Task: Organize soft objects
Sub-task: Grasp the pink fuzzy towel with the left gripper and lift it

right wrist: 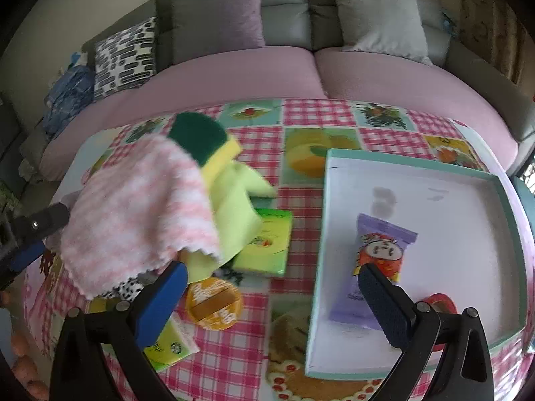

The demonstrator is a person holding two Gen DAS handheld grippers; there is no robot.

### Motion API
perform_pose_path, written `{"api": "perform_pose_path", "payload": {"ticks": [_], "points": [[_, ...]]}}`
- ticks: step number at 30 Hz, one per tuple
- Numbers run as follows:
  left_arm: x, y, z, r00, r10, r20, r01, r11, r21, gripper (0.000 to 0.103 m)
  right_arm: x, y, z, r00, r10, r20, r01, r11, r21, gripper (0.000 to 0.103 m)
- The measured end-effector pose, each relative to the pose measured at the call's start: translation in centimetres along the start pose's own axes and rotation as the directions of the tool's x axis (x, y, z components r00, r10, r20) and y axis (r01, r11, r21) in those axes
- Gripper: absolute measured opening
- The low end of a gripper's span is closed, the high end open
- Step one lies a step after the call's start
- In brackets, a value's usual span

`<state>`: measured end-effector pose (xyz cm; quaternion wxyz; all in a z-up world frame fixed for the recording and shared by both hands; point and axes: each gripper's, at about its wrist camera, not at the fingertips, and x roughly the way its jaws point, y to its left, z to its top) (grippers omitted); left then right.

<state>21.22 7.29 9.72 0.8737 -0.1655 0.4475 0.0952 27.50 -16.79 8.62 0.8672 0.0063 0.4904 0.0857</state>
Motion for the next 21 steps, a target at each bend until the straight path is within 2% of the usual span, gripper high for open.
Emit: {"api": "perform_pose_path", "payload": {"ticks": [4,9,10,12,16,21], "points": [[1.4,-2.4,0.4,0.999,0.014,-0.036,-0.011,0.998,0.066,0.094,0.0,-1.1,0.5,1.0,-0.028,0.001,0.028,0.999,0.025,0.103],[2.7,-4.2,1.2,1.0,0.014,-0.028,-0.011,0.994,0.11,0.092,-0.2,-2.4,1.0,0.999,-0.051,0.008,0.05,0.998,0.045,0.103],[2.9,-4.6,1.3,1.0,0.019,-0.024,-0.015,0.992,0.125,0.09,-0.2,-2.7,1.0,0.999,-0.053,0.005,0.052,0.997,0.054,0.103],[3.2,-5.6,1.3,1.0,0.017,-0.019,-0.014,0.986,0.165,0.079,0.2,-3.1,0.9,0.999,-0.048,-0.008,0.048,0.996,0.07,0.103],[4.0,-6.9,1.3,1.0,0.019,-0.021,-0.014,0.976,0.219,0.073,0.8,-3.4,0.7,0.999,-0.036,-0.025,0.038,0.996,0.085,0.103],[4.7,-8.3,0.9,0.995,0.102,0.018,-0.103,0.947,0.305,0.06,1.1,-3.4,0.7,0.999,-0.028,-0.035,0.031,0.996,0.084,0.103]]}}
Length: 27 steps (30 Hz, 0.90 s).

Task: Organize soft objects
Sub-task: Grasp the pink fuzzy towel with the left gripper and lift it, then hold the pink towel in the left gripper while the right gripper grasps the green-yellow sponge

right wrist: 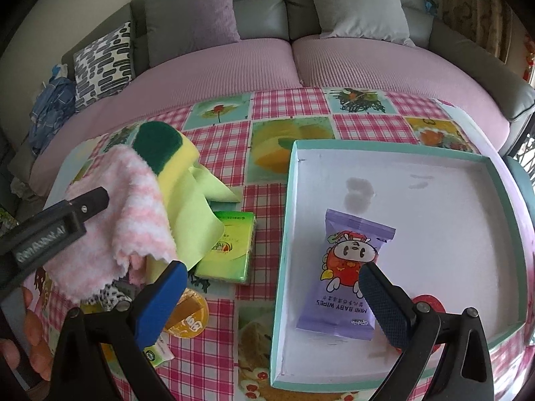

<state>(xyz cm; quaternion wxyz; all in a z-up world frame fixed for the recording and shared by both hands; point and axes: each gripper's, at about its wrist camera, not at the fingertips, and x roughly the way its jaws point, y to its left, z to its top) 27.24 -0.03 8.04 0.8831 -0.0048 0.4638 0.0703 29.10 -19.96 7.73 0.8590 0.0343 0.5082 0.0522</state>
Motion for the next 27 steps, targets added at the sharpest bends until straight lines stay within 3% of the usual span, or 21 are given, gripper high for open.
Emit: {"api": "perform_pose_path", "payload": {"ticks": [1,3,5,10,12,14,27], "points": [[0.1,-0.1,-0.1,1.0,0.021,0.003,-0.021,1.0,0.014,0.057,0.0,0.0,0.0,1.0,0.001,-0.002,-0.001,1.0,0.0,0.103],[0.0,-0.2,-0.2,0.997,0.076,0.01,-0.077,0.996,0.041,0.038,0.1,-0.1,-0.1,1.0,0.001,-0.004,-0.001,1.0,0.005,0.103],[-0.1,0.2,-0.2,0.996,0.092,0.015,-0.093,0.995,0.037,0.032,0.0,-0.3,-0.1,1.0,0.004,-0.004,-0.004,1.0,0.012,0.103],[-0.5,1.0,-0.3,0.997,0.072,0.023,-0.072,0.997,0.011,0.022,-0.1,-0.5,-0.1,1.0,0.005,-0.005,-0.005,1.0,0.02,0.103],[-0.8,1.5,-0.3,1.0,0.016,0.024,-0.016,1.0,-0.012,0.006,-0.1,-0.6,-0.2,1.0,0.004,-0.007,-0.004,1.0,0.023,0.103],[-1.0,2.2,-0.3,0.998,-0.059,0.025,0.061,0.997,-0.05,0.006,-0.2,-0.6,-0.2,1.0,0.004,-0.005,-0.004,1.0,0.026,0.103],[-4.7,4.5,0.1,0.981,-0.136,0.14,0.154,0.98,-0.125,0.006,-0.6,-0.9,-0.2,1.0,0.007,0.005,-0.007,1.0,0.028,0.103]]}}
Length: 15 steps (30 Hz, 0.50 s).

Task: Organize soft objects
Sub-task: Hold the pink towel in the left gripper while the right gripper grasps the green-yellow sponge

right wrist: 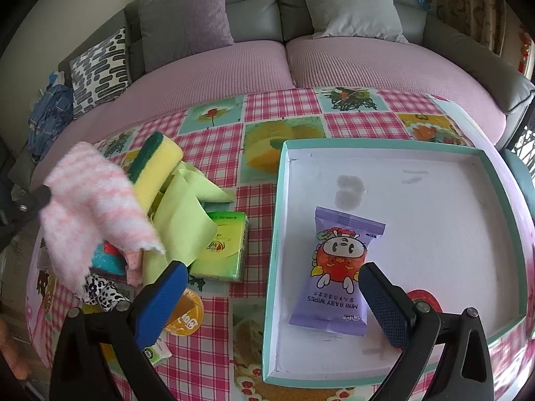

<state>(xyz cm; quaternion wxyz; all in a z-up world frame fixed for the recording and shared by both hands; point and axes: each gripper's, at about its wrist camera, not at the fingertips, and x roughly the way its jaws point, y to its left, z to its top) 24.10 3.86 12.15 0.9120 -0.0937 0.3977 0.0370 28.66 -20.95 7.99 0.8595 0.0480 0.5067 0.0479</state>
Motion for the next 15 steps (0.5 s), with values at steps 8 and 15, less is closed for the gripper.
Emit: {"api": "perform_pose_path", "payload": {"ticks": [8,15], "points": [[-4.0,3.3,0.7,0.994,0.022,0.103,-0.011,0.995,-0.1,0.006,-0.3,0.1,0.0,1.0,0.003,0.008,-0.003,1.0,-0.004,0.103],[-6.1,7.4,0.5,0.982,0.115,0.147,-0.083,0.975,-0.206,0.006,-0.4,0.4,0.0,1.0,0.006,0.016,-0.006,1.0,-0.012,0.103]]}}
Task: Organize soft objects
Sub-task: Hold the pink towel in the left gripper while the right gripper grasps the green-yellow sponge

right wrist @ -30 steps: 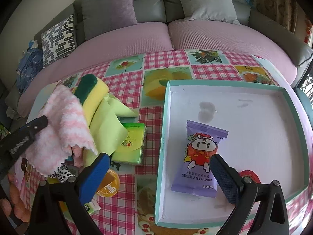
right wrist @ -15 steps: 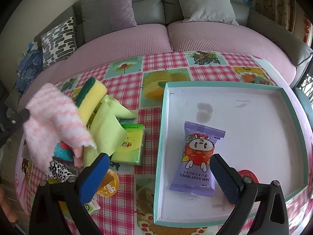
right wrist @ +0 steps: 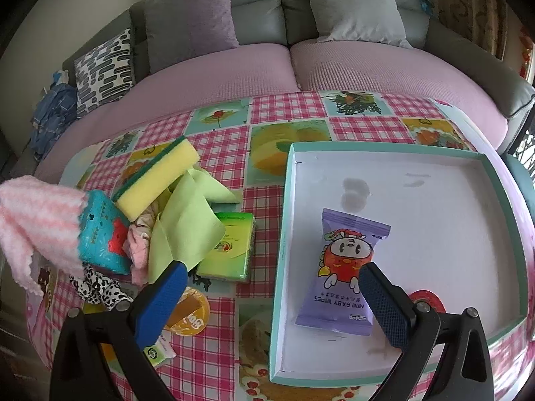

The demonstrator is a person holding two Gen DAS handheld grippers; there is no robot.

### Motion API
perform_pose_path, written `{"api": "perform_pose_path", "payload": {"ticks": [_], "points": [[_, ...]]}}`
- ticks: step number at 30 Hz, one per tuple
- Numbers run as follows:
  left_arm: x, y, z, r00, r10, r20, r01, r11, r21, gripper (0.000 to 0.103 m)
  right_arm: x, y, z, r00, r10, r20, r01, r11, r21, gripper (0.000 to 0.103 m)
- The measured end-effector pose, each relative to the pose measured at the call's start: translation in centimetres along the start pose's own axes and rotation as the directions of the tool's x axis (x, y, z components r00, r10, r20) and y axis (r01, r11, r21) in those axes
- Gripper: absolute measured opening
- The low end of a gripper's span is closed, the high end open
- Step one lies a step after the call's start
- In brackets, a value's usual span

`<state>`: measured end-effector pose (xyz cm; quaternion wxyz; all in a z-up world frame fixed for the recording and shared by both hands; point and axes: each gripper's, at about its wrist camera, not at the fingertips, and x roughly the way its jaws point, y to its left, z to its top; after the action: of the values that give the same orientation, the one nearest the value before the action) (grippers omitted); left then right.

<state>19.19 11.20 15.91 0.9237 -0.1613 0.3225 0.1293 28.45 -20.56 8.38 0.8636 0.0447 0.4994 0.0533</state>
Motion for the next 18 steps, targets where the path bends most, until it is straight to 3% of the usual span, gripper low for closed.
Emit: {"api": "perform_pose_path", "payload": {"ticks": [13,18], "points": [[-0.9,5.5,0.6,0.998,0.051,0.037,-0.045,0.99,-0.134,0.006,-0.4,2.7,0.1,0.998,0.055,0.042,-0.053,0.997,-0.054,0.103],[0.5,6.4,0.3,0.997,0.083,-0.002,-0.083,0.985,-0.149,0.006,-0.4,4.2,0.8,0.993,0.109,0.044,-0.106,0.992,-0.068,0.103]]}}
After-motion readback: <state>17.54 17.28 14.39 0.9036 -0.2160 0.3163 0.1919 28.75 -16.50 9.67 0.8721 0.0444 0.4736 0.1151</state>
